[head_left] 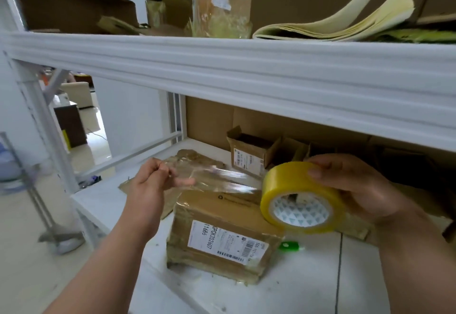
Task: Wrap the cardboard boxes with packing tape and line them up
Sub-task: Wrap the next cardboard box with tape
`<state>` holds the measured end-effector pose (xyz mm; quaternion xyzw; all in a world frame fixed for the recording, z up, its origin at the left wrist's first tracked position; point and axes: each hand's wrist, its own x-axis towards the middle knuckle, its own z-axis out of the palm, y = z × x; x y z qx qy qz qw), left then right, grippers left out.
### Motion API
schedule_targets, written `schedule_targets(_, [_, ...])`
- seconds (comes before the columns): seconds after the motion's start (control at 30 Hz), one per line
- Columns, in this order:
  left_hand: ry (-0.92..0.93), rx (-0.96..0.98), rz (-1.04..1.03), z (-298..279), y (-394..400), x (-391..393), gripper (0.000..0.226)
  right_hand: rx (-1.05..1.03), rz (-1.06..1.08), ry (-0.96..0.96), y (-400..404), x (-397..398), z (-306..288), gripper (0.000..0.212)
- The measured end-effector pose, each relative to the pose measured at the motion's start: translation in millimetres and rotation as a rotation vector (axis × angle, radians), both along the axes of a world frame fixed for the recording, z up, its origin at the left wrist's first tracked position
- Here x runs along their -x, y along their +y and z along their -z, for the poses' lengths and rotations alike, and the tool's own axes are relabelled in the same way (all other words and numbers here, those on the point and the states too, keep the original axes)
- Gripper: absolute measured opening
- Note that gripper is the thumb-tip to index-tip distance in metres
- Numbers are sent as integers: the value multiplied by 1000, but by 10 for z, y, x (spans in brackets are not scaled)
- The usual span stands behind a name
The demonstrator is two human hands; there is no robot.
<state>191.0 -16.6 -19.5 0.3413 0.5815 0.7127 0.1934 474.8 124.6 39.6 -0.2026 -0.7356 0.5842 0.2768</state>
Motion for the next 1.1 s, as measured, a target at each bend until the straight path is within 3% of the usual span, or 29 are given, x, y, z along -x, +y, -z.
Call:
schedule_targets(0.1, [-120, -11, -20, -3, 41, 5, 28, 8, 18, 32, 38, -232, 11, 71])
schedule_targets(0.27, [-286, -5, -20, -82, 157, -106, 24, 95, 92, 3, 169, -400, 211, 70])
schedule_targets(0.53, [-239, 83, -70, -119, 215, -126, 18, 196, 118, 6, 210, -450, 419, 71])
schedule_targets(0.67, [-238, 117, -56, -111, 232, -68, 16, 192, 146, -51, 195, -472, 490, 77])
schedule_targets(0.87, [-278, 97, -2, -119, 210, -73, 14, 146, 291, -185, 185, -401, 591, 103])
schedule_targets(0.93, [-269, 90, 20, -128, 200, -81, 15, 132, 312, -194, 185, -370, 593, 95])
schedule_targets(1.03, [-287, 72, 43, -134, 206, -76, 15, 121, 328, -215, 160, -333, 578, 62])
schedule_targets(1.1, [-324, 60, 51, -124, 216, -46, 15, 107, 326, -236, 150, -318, 599, 63])
